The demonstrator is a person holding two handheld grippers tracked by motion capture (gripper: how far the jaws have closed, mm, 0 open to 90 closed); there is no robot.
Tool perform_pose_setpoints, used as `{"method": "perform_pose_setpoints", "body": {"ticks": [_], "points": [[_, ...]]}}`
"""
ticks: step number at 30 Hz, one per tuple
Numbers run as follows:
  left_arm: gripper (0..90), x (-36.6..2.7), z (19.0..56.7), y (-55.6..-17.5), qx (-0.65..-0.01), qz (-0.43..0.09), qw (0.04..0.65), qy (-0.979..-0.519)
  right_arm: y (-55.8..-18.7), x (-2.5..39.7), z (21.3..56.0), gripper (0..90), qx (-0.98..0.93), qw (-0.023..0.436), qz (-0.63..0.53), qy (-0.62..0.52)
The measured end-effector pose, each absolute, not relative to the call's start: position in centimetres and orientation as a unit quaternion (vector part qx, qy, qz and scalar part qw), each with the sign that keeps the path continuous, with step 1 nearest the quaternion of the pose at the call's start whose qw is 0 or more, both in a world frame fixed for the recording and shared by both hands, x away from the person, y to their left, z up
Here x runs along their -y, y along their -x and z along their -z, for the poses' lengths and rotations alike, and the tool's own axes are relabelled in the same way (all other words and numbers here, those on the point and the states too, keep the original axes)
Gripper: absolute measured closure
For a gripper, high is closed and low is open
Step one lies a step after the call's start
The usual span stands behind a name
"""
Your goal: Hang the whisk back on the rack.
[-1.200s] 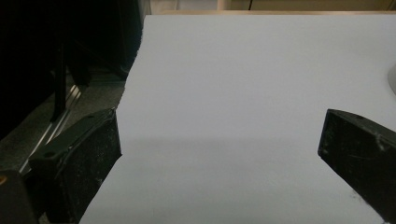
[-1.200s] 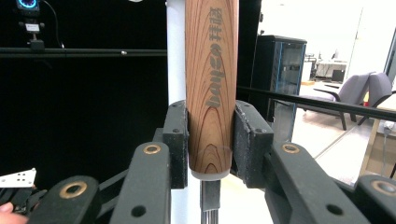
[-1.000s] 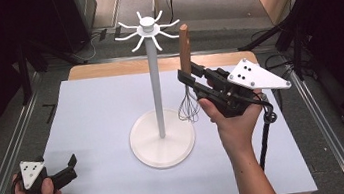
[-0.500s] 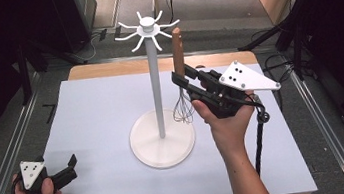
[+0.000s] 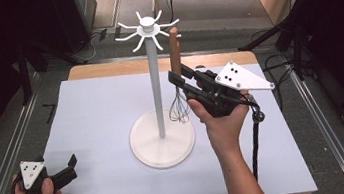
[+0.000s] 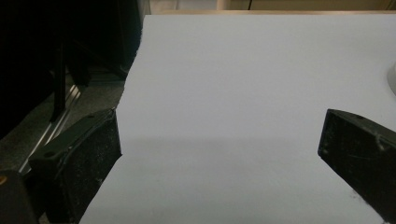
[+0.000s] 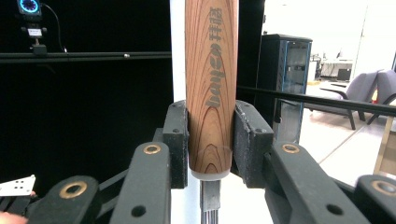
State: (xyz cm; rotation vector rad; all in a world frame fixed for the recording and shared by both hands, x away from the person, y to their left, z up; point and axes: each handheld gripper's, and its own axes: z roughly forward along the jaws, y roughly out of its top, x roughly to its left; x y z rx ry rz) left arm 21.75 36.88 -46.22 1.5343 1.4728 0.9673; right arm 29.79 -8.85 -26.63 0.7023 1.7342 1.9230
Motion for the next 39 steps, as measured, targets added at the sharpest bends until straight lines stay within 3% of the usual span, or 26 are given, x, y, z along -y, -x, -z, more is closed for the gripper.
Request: {"method": "perform_pose_setpoints", "body": {"ticks": [15, 24, 33, 39], "points": [[0.0, -36.9, 46.2, -21.7, -0.58, -0.38, 0.393, -0.604, -29.8, 8.9, 27.3, 69.5, -0.625, 0.221, -0.707, -0.246], [0.0, -36.9, 46.2, -21.8, -0.58, -0.38, 0.393, -0.604, -29.8, 9.5, 28.7, 43.5, -0.656, 0.205, -0.68, -0.257], [0.0, -36.8, 46.2, -21.7, -0.578, -0.382, 0.391, -0.606, -29.7, 11.8, 30.8, 36.0, -0.663, 0.213, -0.656, -0.291], [0.0, -36.8, 46.2, -21.7, -0.578, -0.382, 0.391, -0.606, -29.6, 13.2, 32.1, 24.9, -0.663, 0.232, -0.635, -0.323]]}}
